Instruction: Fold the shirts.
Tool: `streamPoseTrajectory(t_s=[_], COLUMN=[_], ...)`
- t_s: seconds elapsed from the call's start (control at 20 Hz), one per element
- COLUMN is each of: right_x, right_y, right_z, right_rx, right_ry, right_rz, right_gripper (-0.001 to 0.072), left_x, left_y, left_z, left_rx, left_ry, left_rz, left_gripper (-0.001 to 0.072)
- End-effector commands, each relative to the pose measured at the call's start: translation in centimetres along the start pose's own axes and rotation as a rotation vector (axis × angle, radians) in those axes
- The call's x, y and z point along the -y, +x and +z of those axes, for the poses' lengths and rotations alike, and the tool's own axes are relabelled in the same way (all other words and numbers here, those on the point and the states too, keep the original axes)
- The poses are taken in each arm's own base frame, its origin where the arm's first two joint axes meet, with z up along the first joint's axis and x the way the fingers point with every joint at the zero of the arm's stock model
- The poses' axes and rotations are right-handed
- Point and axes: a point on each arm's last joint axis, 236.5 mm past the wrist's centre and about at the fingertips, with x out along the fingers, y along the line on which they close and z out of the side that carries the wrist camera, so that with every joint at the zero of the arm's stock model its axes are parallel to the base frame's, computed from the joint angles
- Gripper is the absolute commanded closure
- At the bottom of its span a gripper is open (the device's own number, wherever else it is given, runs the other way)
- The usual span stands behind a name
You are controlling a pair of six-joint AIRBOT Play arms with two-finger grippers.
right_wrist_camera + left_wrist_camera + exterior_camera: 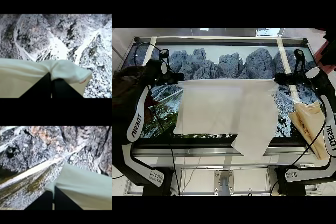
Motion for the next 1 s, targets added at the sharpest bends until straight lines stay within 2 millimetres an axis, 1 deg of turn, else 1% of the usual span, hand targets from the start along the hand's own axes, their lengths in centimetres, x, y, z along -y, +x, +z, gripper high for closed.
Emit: streamPoseTrajectory(t_s=[0.0, 0.1, 0.2, 0.25, 0.3, 0.4, 0.5, 0.6, 0.65, 0.7, 0.75, 0.8, 0.85, 0.95], right_x=[-0.5, -0.5, -0.5, -0.5, -0.4, 0.1, 0.5, 0.4, 0.4, 0.3, 0.2, 0.0, 0.1, 1.0], right_y=[-0.3, 0.8, 1.6, 1.9, 2.2, 2.9, 3.3, 3.3, 3.3, 3.2, 3.0, 2.4, 1.6, -1.5], right_z=[-5.3, -8.9, -12.3, -13.8, -14.9, -15.9, -16.2, -16.8, -17.0, -17.1, -17.2, -17.3, -17.3, -16.9], right_rx=[-0.186, -0.264, -0.335, -0.366, -0.382, -0.376, -0.364, -0.381, -0.387, -0.393, -0.402, -0.412, -0.418, -0.422], right_ry=[-0.041, -0.012, 0.018, 0.019, 0.025, 0.039, 0.044, 0.050, 0.054, 0.059, 0.059, 0.057, 0.052, 0.025], right_rz=[0.022, 0.036, 0.049, 0.054, 0.053, 0.037, 0.023, 0.025, 0.027, 0.031, 0.035, 0.037, 0.029, -0.009], right_gripper=[0.0682, 0.0682, 0.0681, 0.0681, 0.0681, 0.0681, 0.0680, 0.0669, 0.0597, 0.0418, 0.0318, 0.0318, 0.0318, 0.0318], left_x=[3.6, 4.3, 4.2, 4.0, 3.8, 3.7, 3.8, 4.0, 4.0, 3.8, 3.5, 3.2, 2.4, 0.5], left_y=[-0.1, 0.5, 1.0, 1.3, 1.4, 1.6, 1.6, 1.6, 1.6, 1.6, 1.2, 0.2, -1.3, -5.6], left_z=[-4.2, -7.1, -9.8, -10.8, -11.7, -13.1, -13.3, -13.3, -13.2, -12.8, -12.4, -11.6, -10.5, -8.3], left_rx=[-0.145, -0.224, -0.295, -0.315, -0.339, -0.381, -0.385, -0.386, -0.381, -0.368, -0.358, -0.337, -0.301, -0.208], left_ry=[0.047, 0.092, 0.108, 0.109, 0.110, 0.112, 0.106, 0.101, 0.104, 0.115, 0.119, 0.121, 0.140, 0.177], left_rz=[-0.117, -0.106, -0.098, -0.093, -0.091, -0.087, -0.093, -0.102, -0.100, -0.092, -0.084, -0.079, -0.055, -0.002], left_gripper=[0.0703, 0.0703, 0.0703, 0.0703, 0.0703, 0.0703, 0.0702, 0.0697, 0.0612, 0.0320, 0.0141, 0.0138, 0.0139, 0.0139])
